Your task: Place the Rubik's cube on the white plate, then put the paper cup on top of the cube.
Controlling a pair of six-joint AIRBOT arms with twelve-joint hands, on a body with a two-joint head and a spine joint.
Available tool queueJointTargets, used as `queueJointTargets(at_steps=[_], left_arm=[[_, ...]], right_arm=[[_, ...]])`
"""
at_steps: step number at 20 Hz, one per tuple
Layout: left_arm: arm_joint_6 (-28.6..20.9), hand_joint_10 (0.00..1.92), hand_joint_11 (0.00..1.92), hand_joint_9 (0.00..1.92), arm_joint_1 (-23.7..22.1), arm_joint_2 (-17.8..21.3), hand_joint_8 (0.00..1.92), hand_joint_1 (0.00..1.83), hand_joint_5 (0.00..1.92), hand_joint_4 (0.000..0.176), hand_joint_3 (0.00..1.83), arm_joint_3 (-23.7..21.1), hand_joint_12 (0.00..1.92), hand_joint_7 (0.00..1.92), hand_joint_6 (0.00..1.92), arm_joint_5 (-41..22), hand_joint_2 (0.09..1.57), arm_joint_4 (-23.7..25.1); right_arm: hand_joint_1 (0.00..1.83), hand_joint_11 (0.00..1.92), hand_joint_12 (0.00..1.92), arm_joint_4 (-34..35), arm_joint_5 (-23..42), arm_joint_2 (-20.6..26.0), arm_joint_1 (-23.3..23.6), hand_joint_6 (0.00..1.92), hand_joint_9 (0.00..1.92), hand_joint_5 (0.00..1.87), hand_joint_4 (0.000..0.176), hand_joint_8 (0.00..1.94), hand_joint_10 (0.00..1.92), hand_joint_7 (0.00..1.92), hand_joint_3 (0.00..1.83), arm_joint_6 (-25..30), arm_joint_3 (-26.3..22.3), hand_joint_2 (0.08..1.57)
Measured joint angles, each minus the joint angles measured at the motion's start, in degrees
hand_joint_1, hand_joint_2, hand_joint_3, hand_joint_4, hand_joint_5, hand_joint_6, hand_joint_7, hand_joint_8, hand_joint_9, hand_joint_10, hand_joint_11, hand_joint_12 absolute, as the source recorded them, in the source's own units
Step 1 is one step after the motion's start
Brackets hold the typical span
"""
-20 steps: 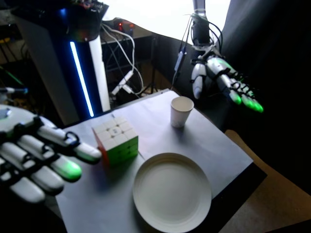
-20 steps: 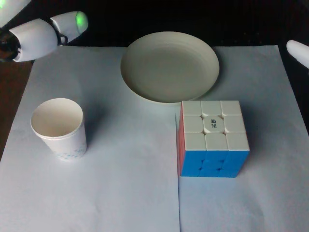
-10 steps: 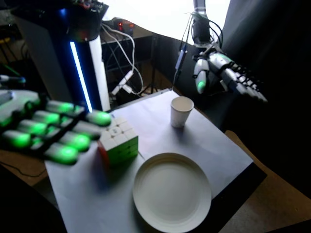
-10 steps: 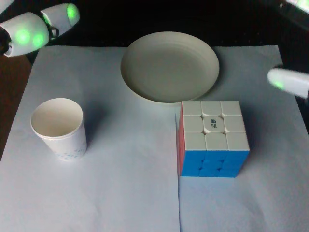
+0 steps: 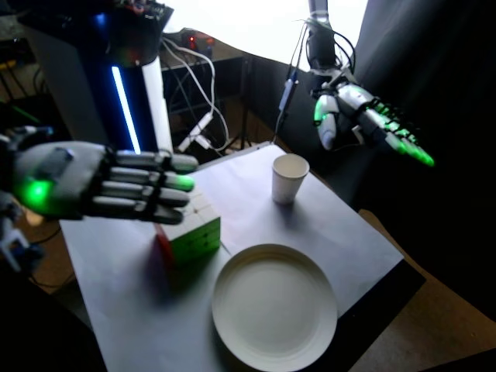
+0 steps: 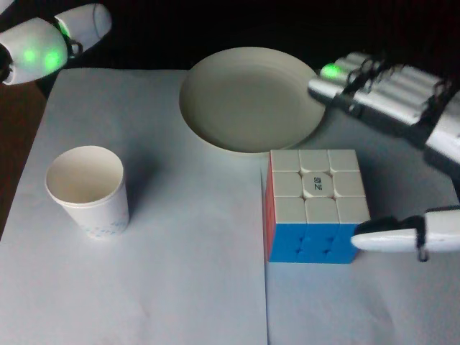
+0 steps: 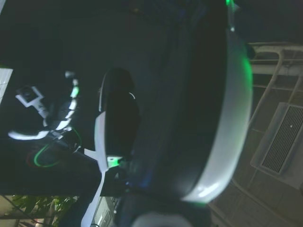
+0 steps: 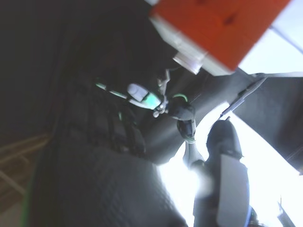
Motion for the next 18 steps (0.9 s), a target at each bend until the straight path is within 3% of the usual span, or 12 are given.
queueJointTargets(at_steps=[3, 4, 6, 8, 9, 12, 13, 14, 15, 16, 17, 18], left_arm=[[0.02, 0.00, 0.00, 0.00, 0.00, 0.02, 0.00, 0.29, 0.01, 0.054, 0.00, 0.02, 0.00, 0.00, 0.00, 0.48, 1.47, -0.74], [-0.02, 0.00, 0.00, 0.00, 0.00, 0.02, 0.00, 0.30, 0.01, 0.038, 0.00, 0.02, 0.00, 0.00, 0.00, 0.61, 1.48, -0.68], [0.00, 0.00, 0.00, 0.00, 0.00, 0.02, 0.00, 0.34, 0.02, 0.032, 0.00, 0.00, 0.00, 0.00, 0.00, 0.70, 1.48, -0.15], [0.00, 0.00, 0.00, 0.00, 0.00, 0.02, 0.00, 0.34, 0.03, 0.028, 0.00, 0.02, 0.00, 0.00, 0.00, 0.74, 1.48, -0.72], [0.02, 0.00, 0.00, 0.00, 0.00, 0.02, 0.00, 0.37, 0.03, 0.023, 0.00, 0.02, 0.00, 0.00, 0.00, 0.76, 1.48, -0.76], [0.00, 0.00, 0.00, 0.00, 0.15, 0.02, 0.00, 0.35, 0.04, 0.036, 0.00, 0.00, 0.00, 0.00, 0.00, 0.81, 1.48, -0.55], [0.00, 0.00, 0.00, 0.00, 0.28, 0.02, 0.00, 0.35, 0.04, 0.043, 0.00, 0.00, 0.00, 0.00, 0.00, 0.85, 1.48, -0.57], [0.00, 0.00, 0.00, 0.00, 0.50, 0.02, 0.00, 0.35, 0.04, 0.042, 0.00, 0.00, 0.00, 0.00, 0.00, 0.85, 1.48, -0.59], [0.00, 0.00, 0.00, 0.00, 0.55, 0.02, 0.00, 0.35, 0.04, 0.027, 0.00, 0.02, 0.00, 0.00, 0.00, 1.07, 1.48, -0.70], [0.00, 0.00, 0.00, 0.00, 0.59, 0.02, 0.00, 0.35, 0.04, 0.027, 0.00, 0.02, 0.00, 0.00, 0.00, 1.05, 1.48, -0.76], [0.00, 0.00, 0.00, 0.00, 0.72, 0.02, 0.00, 0.35, 0.04, 0.022, 0.00, 0.02, 0.00, 0.00, 0.00, 0.92, 1.49, -0.81], [0.02, 0.00, 0.00, 0.00, 0.72, 0.02, 0.00, 0.37, 0.04, 0.036, 0.00, 0.02, 0.00, 0.00, 0.00, 1.05, 1.48, -0.87]], right_arm=[[0.79, 0.00, 0.00, -0.87, -4.11, -3.37, 0.87, 0.00, 0.00, 0.00, 0.011, 0.00, 0.00, 0.00, 0.02, 0.13, 1.46, 0.95], [0.76, 0.03, 0.02, -1.81, -5.99, -5.73, 2.69, 0.00, 0.00, 0.00, 0.062, 0.00, 0.00, 0.00, 0.01, 0.24, 2.64, 0.95], [0.74, 0.01, 0.00, -2.32, -7.28, -7.41, 3.50, 0.00, 0.00, 0.00, 0.047, 0.00, 0.00, 0.00, 0.01, 0.22, 3.85, 0.95], [0.83, 0.00, 0.00, -2.23, -9.51, -8.72, 4.44, 0.00, 0.00, 0.00, 0.050, 0.00, 0.00, 0.00, 0.01, 0.26, 5.03, 0.96], [0.81, 0.00, 0.00, -2.12, -9.99, -8.96, 4.57, 0.00, 0.00, 0.00, 0.026, 0.00, 0.00, 0.00, 0.01, 0.24, 5.33, 0.97], [0.78, 0.03, 0.02, -1.68, -10.91, -9.09, 4.70, 0.00, 0.00, 0.00, 0.020, 0.00, 0.00, 0.00, 0.02, 0.26, 5.77, 1.00], [0.80, 0.03, 0.03, -1.79, -11.10, -9.14, 4.70, 0.00, 0.06, 0.00, 0.000, 0.01, 0.03, 0.03, 0.02, 0.26, 5.77, 1.02], [0.82, 0.01, 0.39, -1.66, -11.28, -9.18, 4.70, 0.00, 0.08, 0.00, 0.000, 0.00, 0.12, 0.13, 0.00, 0.26, 5.77, 1.05], [0.79, 0.00, 1.18, -1.66, -11.30, -9.18, 4.70, 0.04, 0.05, 0.14, 0.000, 0.04, 0.71, 0.27, 0.00, 0.26, 5.77, 1.03], [0.76, 0.00, 1.44, -1.64, -11.30, -9.20, 4.70, 0.10, 0.06, 0.18, 0.000, 0.15, 1.00, 0.30, 0.00, 0.26, 5.77, 1.04], [0.77, 0.00, 1.66, -1.62, -11.32, -9.20, 4.70, 0.27, 0.13, 0.17, 0.000, 0.46, 1.20, 0.26, 0.00, 0.26, 5.77, 1.07], [0.93, 0.19, 1.80, -1.49, -11.13, -9.20, 4.70, 0.86, 0.28, 0.11, 0.000, 1.12, 1.49, 0.21, 0.00, 0.24, 5.77, 1.11]])
